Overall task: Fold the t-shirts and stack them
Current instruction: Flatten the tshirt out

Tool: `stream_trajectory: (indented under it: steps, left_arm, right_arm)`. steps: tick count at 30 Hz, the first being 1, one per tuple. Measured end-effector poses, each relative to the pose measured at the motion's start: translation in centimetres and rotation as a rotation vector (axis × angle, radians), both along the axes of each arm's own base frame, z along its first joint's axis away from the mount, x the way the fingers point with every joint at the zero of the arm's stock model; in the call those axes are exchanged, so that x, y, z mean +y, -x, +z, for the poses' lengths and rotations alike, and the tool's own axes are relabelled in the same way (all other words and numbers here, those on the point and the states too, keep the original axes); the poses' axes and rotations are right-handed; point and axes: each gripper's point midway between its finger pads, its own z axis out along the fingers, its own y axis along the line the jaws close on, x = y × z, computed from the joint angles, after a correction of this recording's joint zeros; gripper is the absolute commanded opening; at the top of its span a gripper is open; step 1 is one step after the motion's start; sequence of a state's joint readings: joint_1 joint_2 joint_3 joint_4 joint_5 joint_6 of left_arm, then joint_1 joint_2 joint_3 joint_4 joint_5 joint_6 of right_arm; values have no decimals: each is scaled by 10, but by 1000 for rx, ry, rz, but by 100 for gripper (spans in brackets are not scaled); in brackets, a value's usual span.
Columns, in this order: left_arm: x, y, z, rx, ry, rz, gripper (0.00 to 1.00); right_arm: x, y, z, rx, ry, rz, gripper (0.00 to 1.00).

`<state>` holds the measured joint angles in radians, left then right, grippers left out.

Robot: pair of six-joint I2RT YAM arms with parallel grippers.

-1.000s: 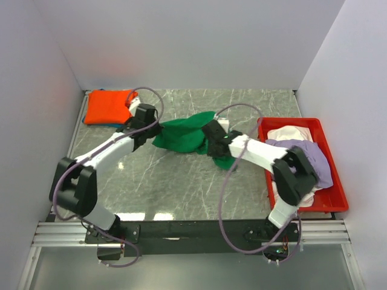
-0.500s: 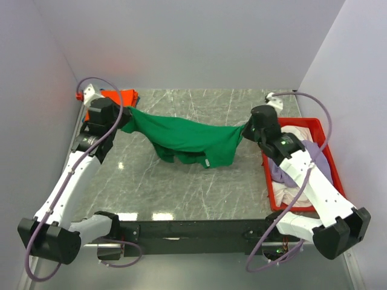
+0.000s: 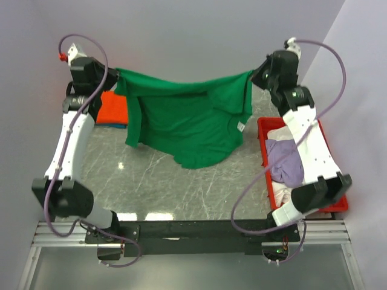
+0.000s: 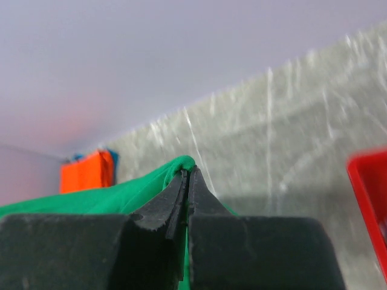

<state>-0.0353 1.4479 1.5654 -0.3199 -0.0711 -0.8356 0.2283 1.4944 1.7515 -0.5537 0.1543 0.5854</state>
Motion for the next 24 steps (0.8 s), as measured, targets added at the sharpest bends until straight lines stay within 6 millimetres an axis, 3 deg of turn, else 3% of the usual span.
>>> stream_trajectory:
  steps: [3,6,9,11,14,17,19,20,21,24]
  left_arm:
    - [2,-27,12,-16,25,-42,0]
    - [8,-47,40,-67,46,-79,0]
    - [17,-47,71,-129,54,-102,0]
    - [24,-37,87,-164,52,-108,0]
    - [31,-15,86,-172,55,-104,0]
    - [29,15,54,-117,72,-103,2]
    - [26,38,12,-49,91,-98,13]
    - [25,48,-13,-6,100,-95,20]
    - [23,60,-47,49,114,-92,33]
    - [20,94,-147,246,166,-62,48]
  right_arm:
    - [-5,-29,22,-35,-24,3,0]
    - [-12,-41,54,-90,-55,11,0]
    - [-15,-33,86,-158,-89,28,0]
    - [-14,-20,102,-197,-111,49,0]
    - [-11,3,102,-215,-127,75,0]
    - [-12,38,63,-144,-129,88,0]
    - [-13,59,23,-84,-130,94,1]
    - [-13,66,4,-61,-130,97,6]
    - [-14,75,-25,-15,-130,97,18]
    - [-15,95,-122,167,-114,92,46]
